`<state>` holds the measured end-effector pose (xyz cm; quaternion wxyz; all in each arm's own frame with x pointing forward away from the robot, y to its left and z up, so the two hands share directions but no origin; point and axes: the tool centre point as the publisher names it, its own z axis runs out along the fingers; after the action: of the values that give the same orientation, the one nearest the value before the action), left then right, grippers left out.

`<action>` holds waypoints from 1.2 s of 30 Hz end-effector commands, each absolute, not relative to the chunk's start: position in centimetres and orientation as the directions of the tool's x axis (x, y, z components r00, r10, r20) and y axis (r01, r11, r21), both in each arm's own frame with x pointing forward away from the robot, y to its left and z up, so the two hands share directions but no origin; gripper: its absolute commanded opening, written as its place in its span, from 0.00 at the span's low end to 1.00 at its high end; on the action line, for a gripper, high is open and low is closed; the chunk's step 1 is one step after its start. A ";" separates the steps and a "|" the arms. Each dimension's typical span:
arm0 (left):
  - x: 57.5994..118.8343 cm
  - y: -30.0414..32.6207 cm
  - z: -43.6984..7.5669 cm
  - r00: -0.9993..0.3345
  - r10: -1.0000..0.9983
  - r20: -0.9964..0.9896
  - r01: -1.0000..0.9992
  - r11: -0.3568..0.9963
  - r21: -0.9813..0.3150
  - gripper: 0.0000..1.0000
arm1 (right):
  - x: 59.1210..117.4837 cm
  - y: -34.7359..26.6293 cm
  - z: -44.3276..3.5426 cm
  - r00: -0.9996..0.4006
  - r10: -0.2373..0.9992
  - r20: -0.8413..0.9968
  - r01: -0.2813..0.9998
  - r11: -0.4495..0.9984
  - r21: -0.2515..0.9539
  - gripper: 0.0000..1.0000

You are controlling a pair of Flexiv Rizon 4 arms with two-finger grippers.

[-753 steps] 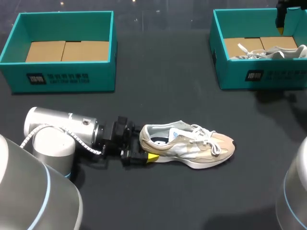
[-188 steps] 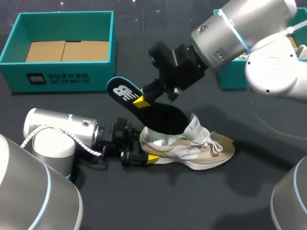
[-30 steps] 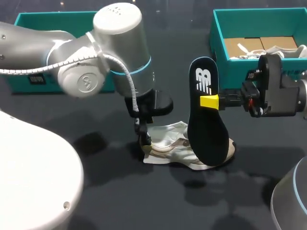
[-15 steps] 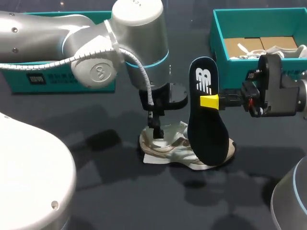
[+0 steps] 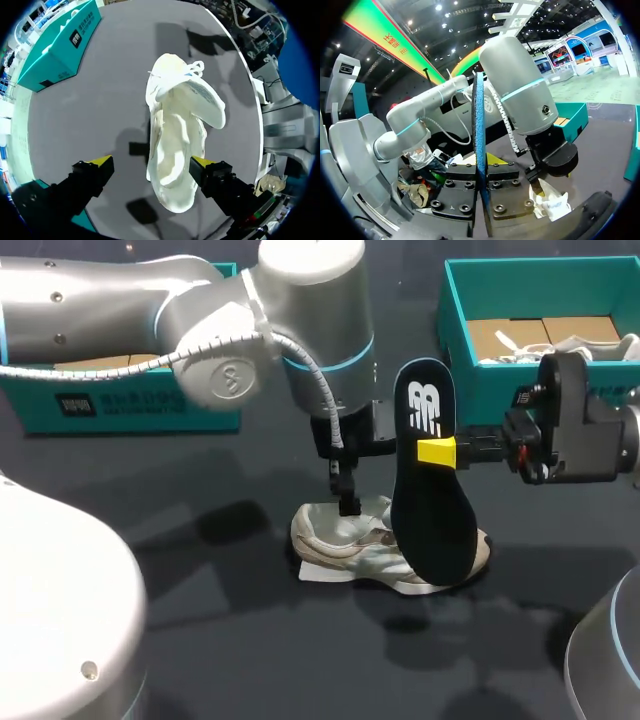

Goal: Take the shoe out of the shoebox, open the shoe tongue, remove and reinsert the insole, then place the shoe into the shoebox

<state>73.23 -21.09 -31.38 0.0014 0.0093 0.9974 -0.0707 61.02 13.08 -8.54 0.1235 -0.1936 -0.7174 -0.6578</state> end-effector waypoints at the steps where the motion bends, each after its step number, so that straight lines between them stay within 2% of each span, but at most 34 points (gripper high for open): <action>1: 73.6 -22.4 -33.1 -1.000 0.010 -0.014 0.012 0.990 -0.143 0.99 | 61.1 13.3 -8.6 -0.895 0.116 0.432 0.440 0.059 0.896 0.00; 4: 73.8 -23.0 -34.0 -1.000 0.005 -0.018 0.008 0.990 -0.141 0.80 | 61.1 13.3 -8.6 -0.895 0.116 0.432 0.440 0.059 0.896 0.00; 6: 73.9 -23.3 -34.6 -1.000 0.006 -0.016 0.008 0.990 -0.141 0.77 | 61.1 13.3 -8.6 -0.895 0.116 0.432 0.440 0.059 0.896 0.00; 8: 74.0 -23.7 -35.2 -1.000 0.004 -0.018 0.006 0.990 -0.139 0.67 | 61.1 13.3 -8.6 -0.895 0.116 0.432 0.440 0.059 0.896 0.00; 12: 74.2 -24.4 -36.0 -1.000 0.008 -0.007 0.009 0.991 -0.131 0.63 | 61.1 13.3 -8.6 -0.895 0.116 0.432 0.440 0.059 0.896 0.00; 18: 74.0 -25.1 -36.8 -1.000 0.012 0.005 0.011 0.992 -0.123 0.64 | 61.1 13.3 -8.6 -0.895 0.116 0.432 0.440 0.059 0.896 0.00; 22: 73.6 -25.3 -37.4 -1.000 0.018 0.020 0.016 0.993 -0.114 0.49 | 61.1 13.3 -8.6 -0.895 0.116 0.432 0.440 0.059 0.896 0.00; 26: 73.1 -25.1 -37.7 -0.999 0.023 0.045 0.018 0.994 -0.107 0.43 | 61.1 13.3 -8.6 -0.895 0.116 0.432 0.440 0.059 0.896 0.00; 27: 73.0 -25.0 -37.8 -0.999 0.024 0.047 0.019 0.994 -0.106 0.39 | 61.1 13.3 -8.6 -0.895 0.116 0.432 0.440 0.059 0.896 0.00; 28: 72.8 -24.9 -37.9 -0.998 0.027 0.051 0.022 0.994 -0.104 0.31 | 61.1 13.3 -8.6 -0.895 0.116 0.432 0.440 0.059 0.896 0.00; 30: 72.6 -24.7 -37.9 -0.998 0.030 0.057 0.024 0.995 -0.101 0.06 | 61.1 13.3 -8.6 -0.895 0.116 0.432 0.440 0.059 0.896 0.00; 31: 72.6 -24.6 -37.9 -0.998 0.030 0.059 0.024 0.995 -0.100 0.00 | 61.1 13.3 -8.6 -0.895 0.116 0.432 0.440 0.059 0.896 0.00; 36: 72.4 -24.3 -37.4 -0.997 0.040 0.061 0.034 0.995 -0.096 0.00 | 61.1 13.3 -8.6 -0.895 0.116 0.432 0.440 0.059 0.896 0.00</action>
<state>72.48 -24.63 -37.85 -0.0322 0.0172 0.9982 -0.0472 61.08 13.12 -8.54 0.1237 -0.1933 -0.7174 -0.6578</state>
